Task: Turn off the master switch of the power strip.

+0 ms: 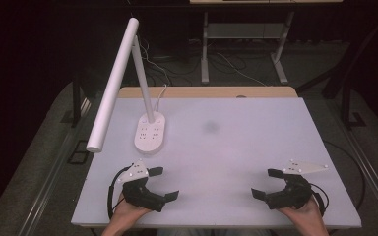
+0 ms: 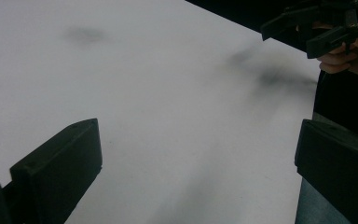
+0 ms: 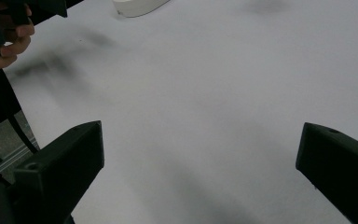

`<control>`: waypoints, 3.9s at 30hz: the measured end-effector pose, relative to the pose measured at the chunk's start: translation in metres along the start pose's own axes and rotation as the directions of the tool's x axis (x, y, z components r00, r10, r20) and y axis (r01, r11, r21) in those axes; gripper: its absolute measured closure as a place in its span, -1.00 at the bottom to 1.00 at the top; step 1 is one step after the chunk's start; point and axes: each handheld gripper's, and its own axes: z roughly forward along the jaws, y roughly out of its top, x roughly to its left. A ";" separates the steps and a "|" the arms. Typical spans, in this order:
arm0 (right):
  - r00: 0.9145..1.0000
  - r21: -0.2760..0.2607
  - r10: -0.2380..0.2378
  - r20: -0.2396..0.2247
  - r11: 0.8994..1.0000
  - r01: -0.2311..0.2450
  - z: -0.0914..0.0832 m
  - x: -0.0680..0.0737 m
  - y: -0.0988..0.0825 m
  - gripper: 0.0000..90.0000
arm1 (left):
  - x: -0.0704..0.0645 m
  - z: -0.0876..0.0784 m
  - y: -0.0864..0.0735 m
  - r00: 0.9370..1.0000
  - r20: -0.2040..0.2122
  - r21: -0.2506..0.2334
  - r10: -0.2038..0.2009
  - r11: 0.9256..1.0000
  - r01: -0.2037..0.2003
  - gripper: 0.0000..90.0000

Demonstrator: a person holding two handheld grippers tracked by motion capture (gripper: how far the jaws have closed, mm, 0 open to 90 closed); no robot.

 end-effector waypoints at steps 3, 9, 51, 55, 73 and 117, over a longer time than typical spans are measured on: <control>1.000 0.001 -0.001 0.004 1.000 0.001 0.000 -0.001 0.000 -1.00 | 0.000 -0.001 0.001 1.000 0.005 0.002 -0.005 1.000 0.005 -1.00; 1.000 0.003 0.003 0.005 1.000 -0.003 0.000 -0.002 0.000 -1.00 | 0.001 -0.003 0.005 1.000 0.018 0.014 -0.006 1.000 0.005 -1.00; 1.000 0.019 0.003 0.010 1.000 -0.003 0.001 -0.002 0.000 -0.99 | 0.031 -0.019 0.039 0.999 0.006 0.079 -0.047 0.996 0.046 -1.00; 1.000 0.020 0.005 0.014 1.000 -0.006 0.001 -0.003 -0.001 -1.00 | 0.033 -0.020 0.043 0.999 0.003 0.079 -0.052 0.996 0.052 -1.00; 1.000 0.002 0.022 0.005 1.000 -0.022 0.000 -0.005 0.000 -1.00 | 0.046 -0.028 0.062 0.999 -0.017 0.095 -0.031 0.995 0.033 -0.98; 0.999 -0.012 0.046 0.019 0.999 -0.046 -0.002 -0.010 -0.003 -0.99 | 0.107 -0.042 0.100 0.988 -0.152 0.143 -0.030 0.988 0.052 -0.95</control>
